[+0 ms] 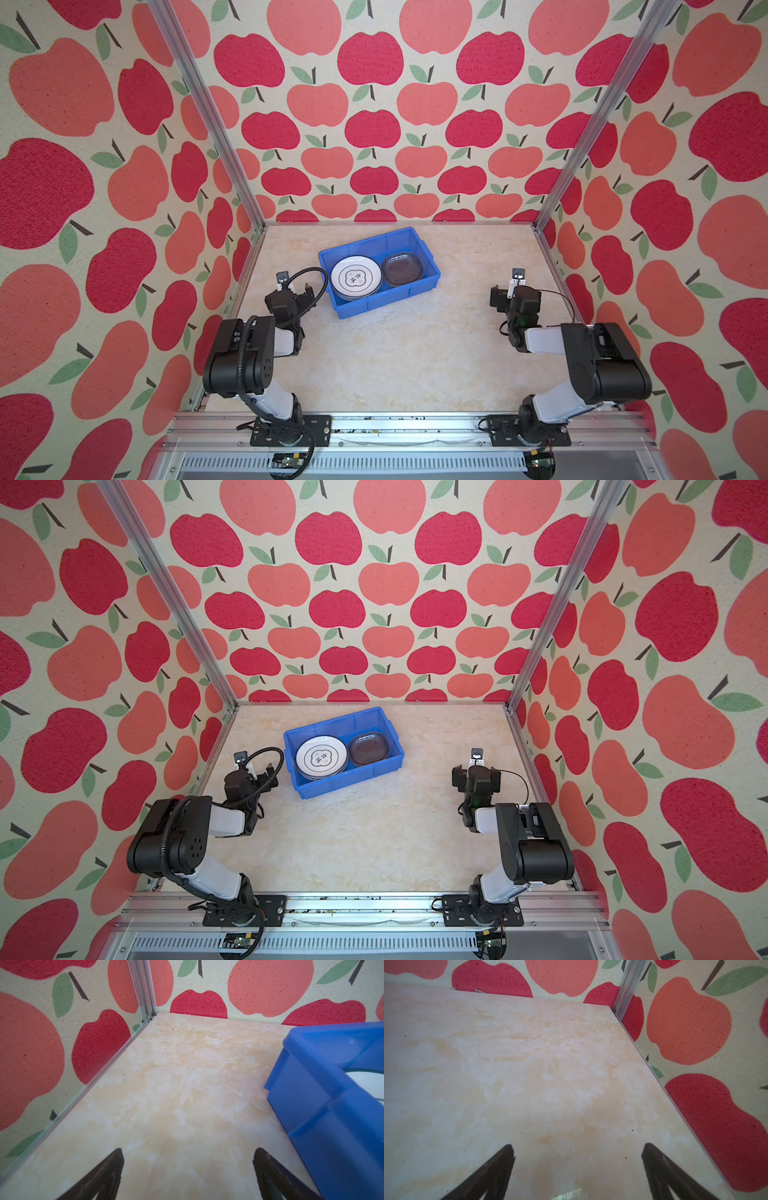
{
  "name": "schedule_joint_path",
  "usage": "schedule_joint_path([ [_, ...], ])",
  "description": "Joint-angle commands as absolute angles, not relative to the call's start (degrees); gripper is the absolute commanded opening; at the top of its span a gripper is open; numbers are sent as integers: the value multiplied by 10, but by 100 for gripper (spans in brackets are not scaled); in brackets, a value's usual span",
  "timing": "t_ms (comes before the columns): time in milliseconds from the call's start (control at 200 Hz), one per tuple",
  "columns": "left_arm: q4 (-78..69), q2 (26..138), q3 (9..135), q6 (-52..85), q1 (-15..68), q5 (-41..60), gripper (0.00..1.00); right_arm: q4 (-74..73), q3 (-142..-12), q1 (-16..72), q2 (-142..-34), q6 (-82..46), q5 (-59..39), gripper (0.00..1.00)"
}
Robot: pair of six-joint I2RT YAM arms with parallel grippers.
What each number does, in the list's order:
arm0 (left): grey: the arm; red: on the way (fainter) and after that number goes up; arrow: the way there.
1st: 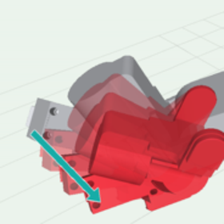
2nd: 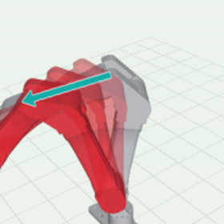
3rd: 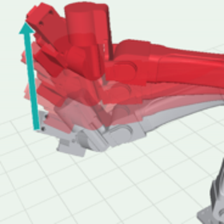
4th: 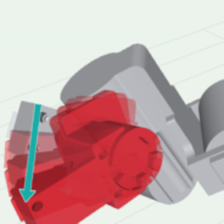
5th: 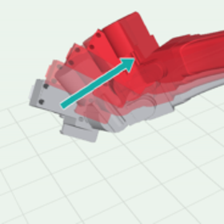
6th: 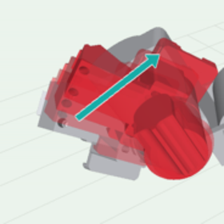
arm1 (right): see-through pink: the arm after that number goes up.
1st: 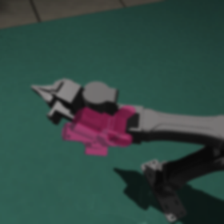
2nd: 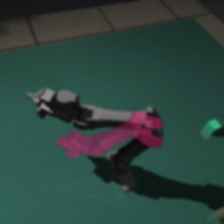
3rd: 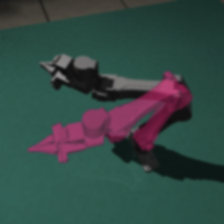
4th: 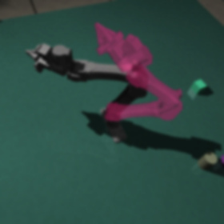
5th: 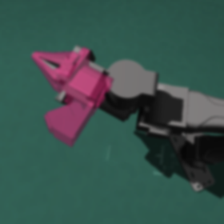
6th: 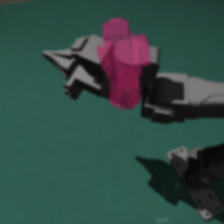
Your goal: Place the plates into the plastic bin on the countertop
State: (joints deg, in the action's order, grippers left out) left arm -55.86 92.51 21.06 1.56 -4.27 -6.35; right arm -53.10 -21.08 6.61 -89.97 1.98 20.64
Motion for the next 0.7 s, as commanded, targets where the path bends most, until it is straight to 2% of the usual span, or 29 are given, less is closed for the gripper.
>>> schedule_joint_path([
  [0, -560, 924, 215, 7, -41, -55, 99, -602, -189, 63, -906, 20, 195, 100],
  [205, -561, 925, 215, 6, -41, -55, 99, -630, -186, 66, -919, 39, 168, 100],
  [425, -561, 924, 215, 6, -41, -55, 99, -583, -207, 59, -915, 34, 142, 100],
  [485, -561, 924, 215, 7, -41, -55, 99, -561, -216, 49, -915, 27, 115, 100],
  [540, -561, 925, 216, 6, -41, -55, 99, -534, -227, 36, -912, 31, 45, 100],
  [695, -561, 925, 215, 7, -41, -55, 99, -567, -208, 36, -907, 42, 29, 100],
])
